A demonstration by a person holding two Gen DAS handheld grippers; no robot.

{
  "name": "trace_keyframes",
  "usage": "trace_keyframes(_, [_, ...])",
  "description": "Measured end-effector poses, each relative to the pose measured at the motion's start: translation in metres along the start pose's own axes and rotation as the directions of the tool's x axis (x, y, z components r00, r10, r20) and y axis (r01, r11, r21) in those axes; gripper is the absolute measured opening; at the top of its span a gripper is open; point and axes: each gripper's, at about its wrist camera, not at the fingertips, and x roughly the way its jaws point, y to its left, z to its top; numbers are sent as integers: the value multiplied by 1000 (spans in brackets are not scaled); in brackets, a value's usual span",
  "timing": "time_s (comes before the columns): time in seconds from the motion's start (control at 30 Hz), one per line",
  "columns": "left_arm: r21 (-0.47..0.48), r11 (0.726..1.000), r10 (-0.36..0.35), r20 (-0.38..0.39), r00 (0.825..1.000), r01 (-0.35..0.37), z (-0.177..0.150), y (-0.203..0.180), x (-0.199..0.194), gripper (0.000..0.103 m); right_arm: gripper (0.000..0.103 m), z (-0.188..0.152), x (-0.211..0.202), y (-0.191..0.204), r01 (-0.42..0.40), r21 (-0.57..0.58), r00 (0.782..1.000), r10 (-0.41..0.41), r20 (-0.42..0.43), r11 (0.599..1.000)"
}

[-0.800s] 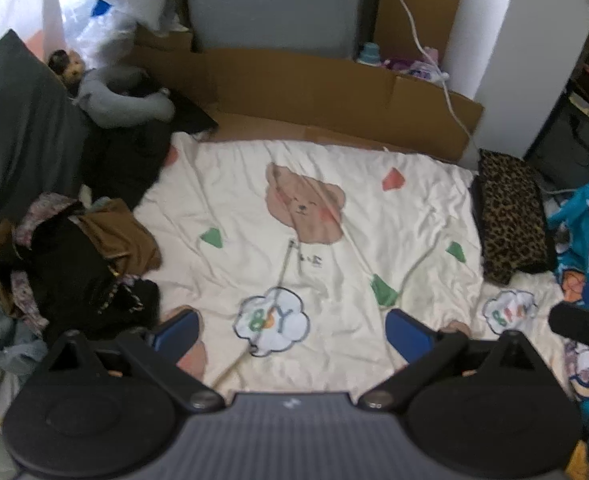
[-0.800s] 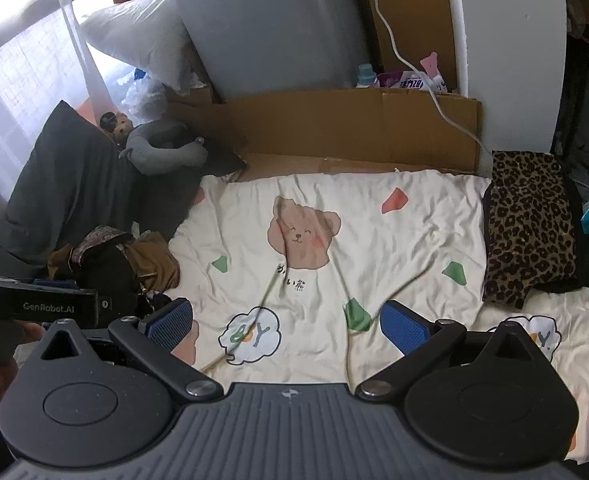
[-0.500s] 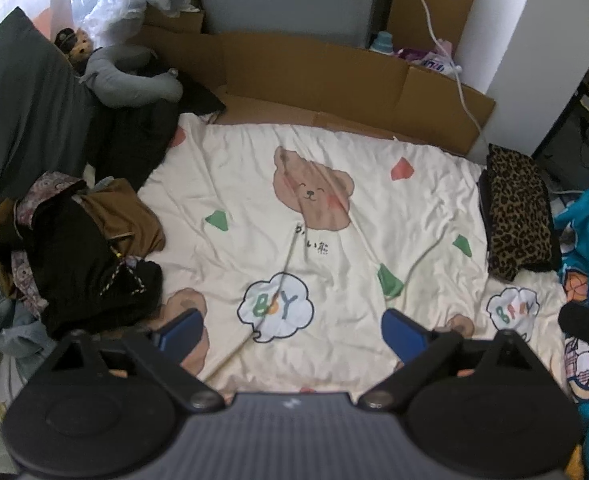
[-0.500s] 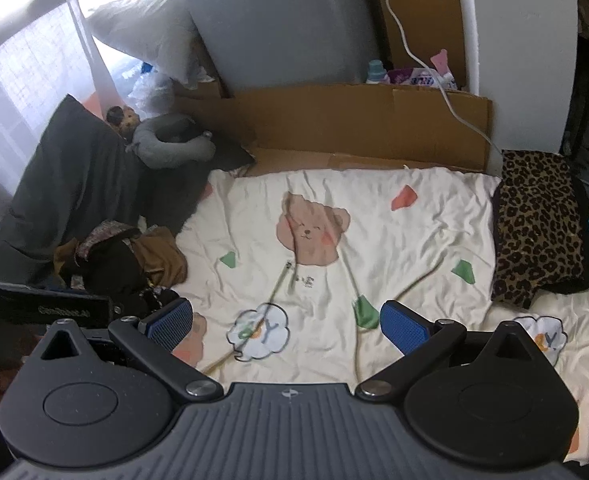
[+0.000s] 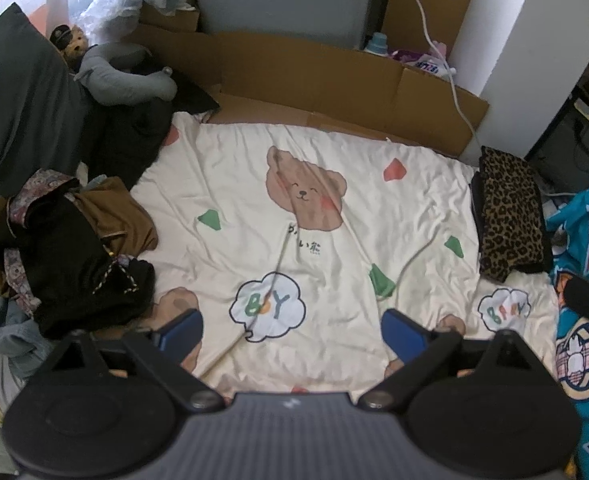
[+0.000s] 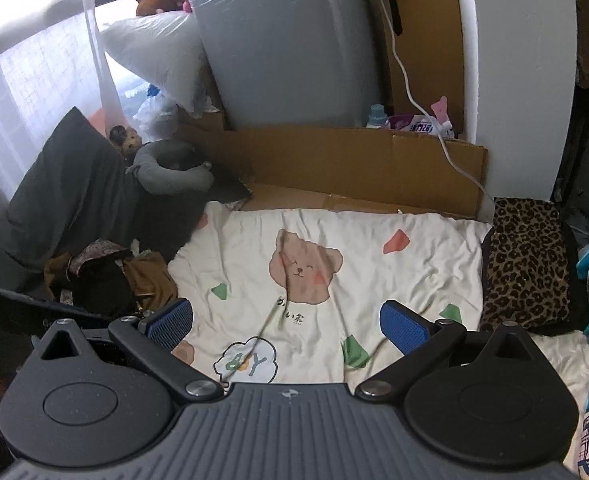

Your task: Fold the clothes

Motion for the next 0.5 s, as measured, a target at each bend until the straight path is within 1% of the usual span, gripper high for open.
trace_keyframes(0.13, [-2,1000,1,6,1000,-1,3,3,0,97,102,-6,2,2,-35,-13,999,35,-14,999])
trace_keyframes(0.2, [10,1000,-1,21,1000,1,-10,0,0,97,102,-7,3,5,-55,-17,998,55,-22,998])
trace_keyframes(0.33, [16,1000,-1,23,1000,1,-14,0,-1,97,101,-12,7,10,-75,-2,996,75,-50,997])
trace_keyframes(0.37, [17,1000,-1,22,1000,1,-15,0,-1,97,100,-13,10,11,-82,0,994,82,-71,997])
trace_keyframes(0.4, [18,1000,-1,20,1000,0,-16,0,-1,97,95,-13,12,12,-90,1,992,90,-91,996])
trace_keyframes(0.5, [18,1000,3,16,1000,-3,-15,-1,2,97,93,-16,17,12,-106,12,986,107,-129,994])
